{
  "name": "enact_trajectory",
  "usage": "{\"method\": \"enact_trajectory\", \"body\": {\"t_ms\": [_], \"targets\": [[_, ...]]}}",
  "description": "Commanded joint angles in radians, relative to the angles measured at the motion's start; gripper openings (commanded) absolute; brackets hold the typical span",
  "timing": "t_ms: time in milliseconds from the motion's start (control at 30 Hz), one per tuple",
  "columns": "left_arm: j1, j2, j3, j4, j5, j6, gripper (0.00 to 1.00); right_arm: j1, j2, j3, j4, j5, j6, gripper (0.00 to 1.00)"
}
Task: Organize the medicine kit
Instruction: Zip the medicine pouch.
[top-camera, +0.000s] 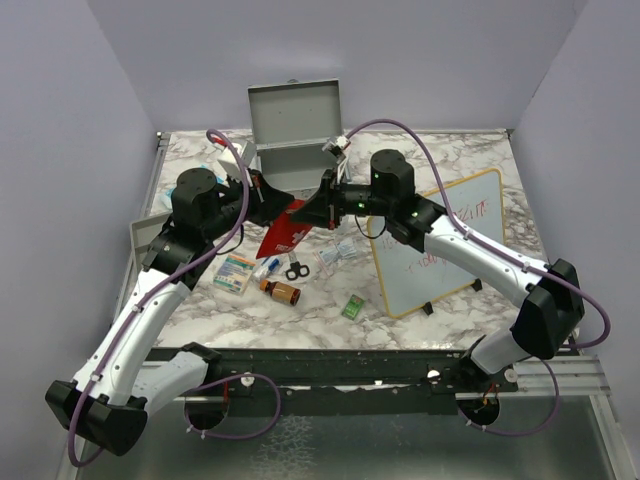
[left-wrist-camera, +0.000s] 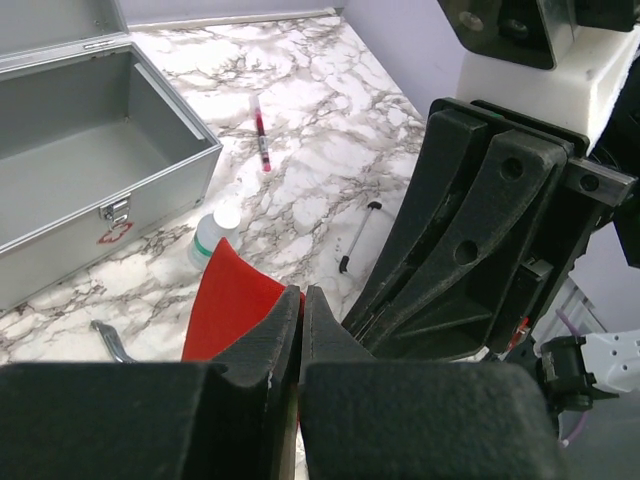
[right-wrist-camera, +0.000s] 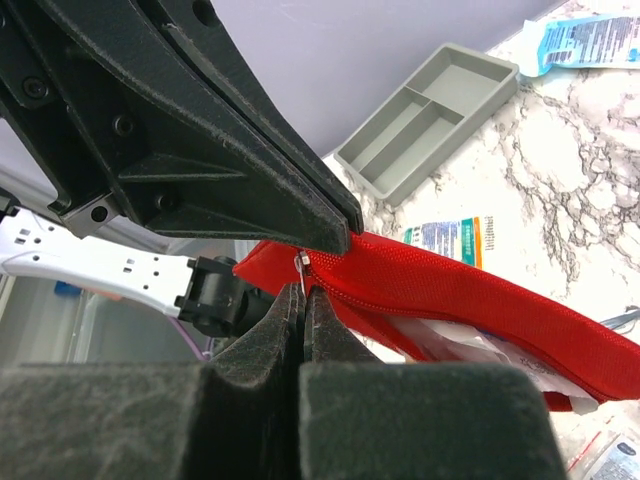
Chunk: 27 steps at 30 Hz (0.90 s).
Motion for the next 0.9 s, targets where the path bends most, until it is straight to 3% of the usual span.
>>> {"method": "enact_trajectory", "body": {"t_ms": [0, 233, 500, 633, 733, 867], "targets": [[0.003, -0.054, 0.034, 0.062, -0.065, -0.044, 0.0, -0.012, 0.001, -0.037, -0.033, 0.107, -0.002, 0.01], [0.003, -0.036, 0.061, 0.036, -0.089, -0.045, 0.0, -0.013, -0.001, -0.04, -0.064, 0.135, -0.105, 0.01], [0.003, -0.038, 0.06, 0.017, -0.12, -0.052, 0.0, -0.015, -0.015, -0.065, -0.043, 0.103, -0.11, 0.0], [0.003, -0.058, 0.043, 0.07, -0.132, -0.104, 0.0, -0.02, -0.024, -0.097, 0.03, 0.07, 0.021, 0.0], [0.003, -0.079, 0.003, 0.156, -0.096, -0.19, 0.0, -0.02, -0.033, -0.148, 0.182, 0.037, 0.164, 0.01], [0.003, -0.095, 0.008, 0.147, -0.12, -0.211, 0.0, -0.021, -0.053, -0.158, 0.212, 0.074, 0.196, 0.01]]}}
